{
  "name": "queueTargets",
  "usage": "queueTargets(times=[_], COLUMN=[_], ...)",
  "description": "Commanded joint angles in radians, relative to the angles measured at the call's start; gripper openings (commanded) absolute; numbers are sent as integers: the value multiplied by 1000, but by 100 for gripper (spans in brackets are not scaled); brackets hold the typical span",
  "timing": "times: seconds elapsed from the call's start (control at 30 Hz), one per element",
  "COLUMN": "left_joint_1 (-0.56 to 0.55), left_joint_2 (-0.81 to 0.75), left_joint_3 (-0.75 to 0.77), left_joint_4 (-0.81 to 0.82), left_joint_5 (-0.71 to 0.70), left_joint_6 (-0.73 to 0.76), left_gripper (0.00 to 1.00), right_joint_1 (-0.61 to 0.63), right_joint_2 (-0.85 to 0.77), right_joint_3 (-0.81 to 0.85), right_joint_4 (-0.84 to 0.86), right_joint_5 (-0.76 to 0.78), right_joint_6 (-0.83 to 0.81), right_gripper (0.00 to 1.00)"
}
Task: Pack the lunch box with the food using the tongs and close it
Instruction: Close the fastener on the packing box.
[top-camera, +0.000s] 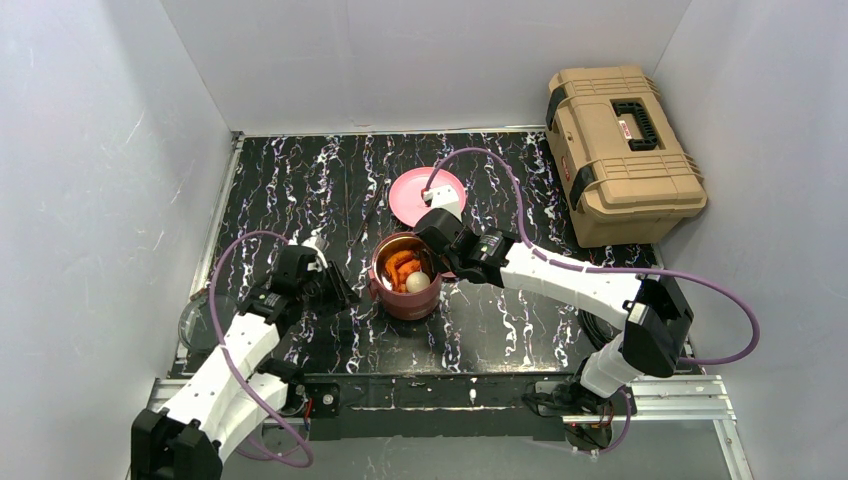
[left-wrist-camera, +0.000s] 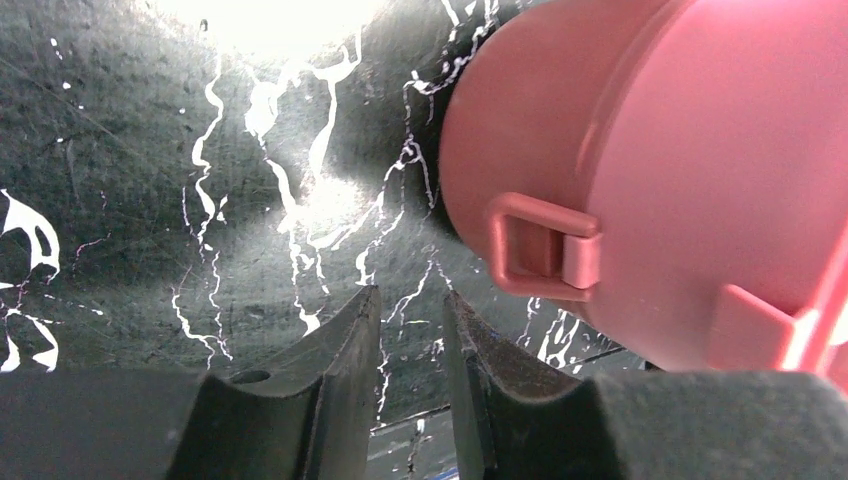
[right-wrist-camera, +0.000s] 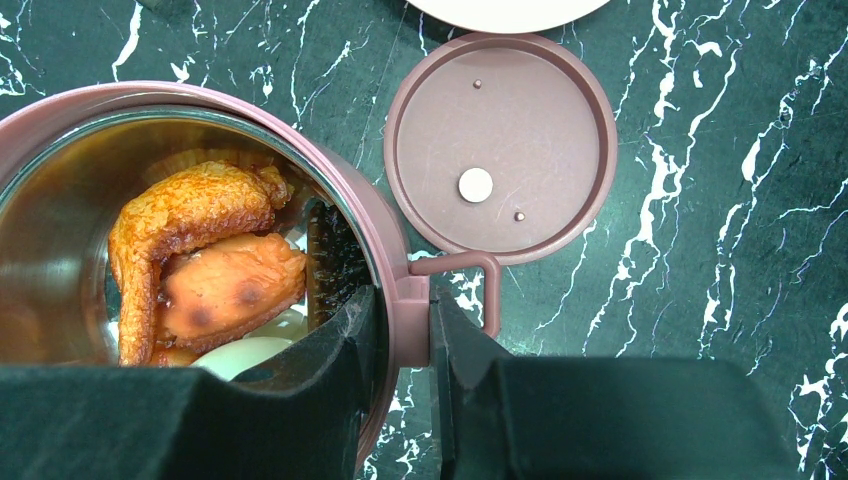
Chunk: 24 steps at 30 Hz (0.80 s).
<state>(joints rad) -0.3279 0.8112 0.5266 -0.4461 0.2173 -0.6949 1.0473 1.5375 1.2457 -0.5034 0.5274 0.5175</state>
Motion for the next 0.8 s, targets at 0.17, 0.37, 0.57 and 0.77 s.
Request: queueTargets(times=[0.17,0.37,0.57,0.77], left_joint_1=[-9,-45,-88,-94], left_joint_2=[107,210,281,316], left_joint_3=[63,92,128,136], left_joint_4=[-4,64,114,156], left_joint_5=[16,29,7,11], left_joint_6=[31,16,3,1], left_gripper=[27,27,25,24], right_joint_1=[5,5,5,5], right_joint_2=[-18,-16,-8,-3], right_joint_3=[-9,-9,-12,-21], right_joint_4=[7,5,6,7], right_joint_5=[7,11,8,-4], right_joint_6=[4,0,1,-3], right_gripper=[1,1,1,1])
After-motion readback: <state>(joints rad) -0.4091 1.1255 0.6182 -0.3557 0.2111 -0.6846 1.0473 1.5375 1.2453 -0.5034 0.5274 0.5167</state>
